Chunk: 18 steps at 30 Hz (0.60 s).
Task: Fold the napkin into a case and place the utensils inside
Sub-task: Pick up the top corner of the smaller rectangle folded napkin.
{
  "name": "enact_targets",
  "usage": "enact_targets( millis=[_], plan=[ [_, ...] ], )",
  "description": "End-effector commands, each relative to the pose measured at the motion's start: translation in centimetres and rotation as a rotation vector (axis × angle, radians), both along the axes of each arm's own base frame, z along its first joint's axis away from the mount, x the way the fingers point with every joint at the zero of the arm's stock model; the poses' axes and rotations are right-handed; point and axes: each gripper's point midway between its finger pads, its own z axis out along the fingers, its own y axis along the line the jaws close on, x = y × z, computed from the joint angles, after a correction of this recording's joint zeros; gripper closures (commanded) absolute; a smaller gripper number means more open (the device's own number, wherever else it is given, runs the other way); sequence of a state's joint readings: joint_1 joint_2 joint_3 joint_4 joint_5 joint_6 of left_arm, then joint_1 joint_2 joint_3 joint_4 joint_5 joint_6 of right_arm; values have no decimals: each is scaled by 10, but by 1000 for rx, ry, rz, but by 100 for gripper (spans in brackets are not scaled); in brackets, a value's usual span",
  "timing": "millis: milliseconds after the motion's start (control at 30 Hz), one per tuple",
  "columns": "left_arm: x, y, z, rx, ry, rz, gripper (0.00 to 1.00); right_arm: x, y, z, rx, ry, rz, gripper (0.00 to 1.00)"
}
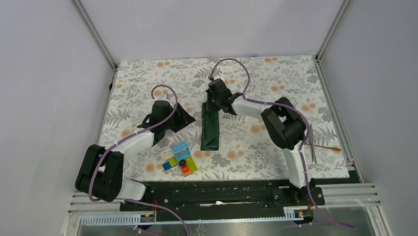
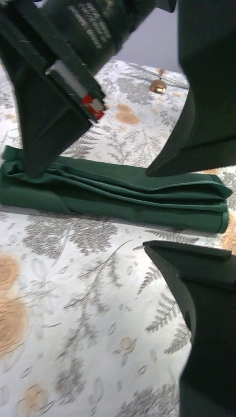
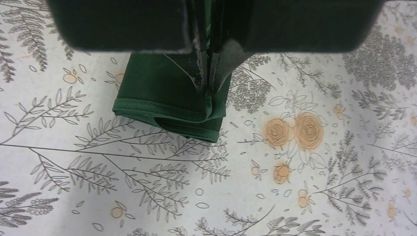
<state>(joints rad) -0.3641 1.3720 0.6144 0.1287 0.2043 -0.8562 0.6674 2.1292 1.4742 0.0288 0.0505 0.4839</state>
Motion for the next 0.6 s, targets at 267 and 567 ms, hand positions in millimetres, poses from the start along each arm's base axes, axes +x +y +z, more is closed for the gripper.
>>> enact_targets(
  millis=[267,567],
  plan=[
    [7,-15,-62,76,226,-23,72,8,32,40,113,-48,153,100],
    [0,-59,-71,75,242,-84,80,12,34,40,119,-32,215,100]
  ],
)
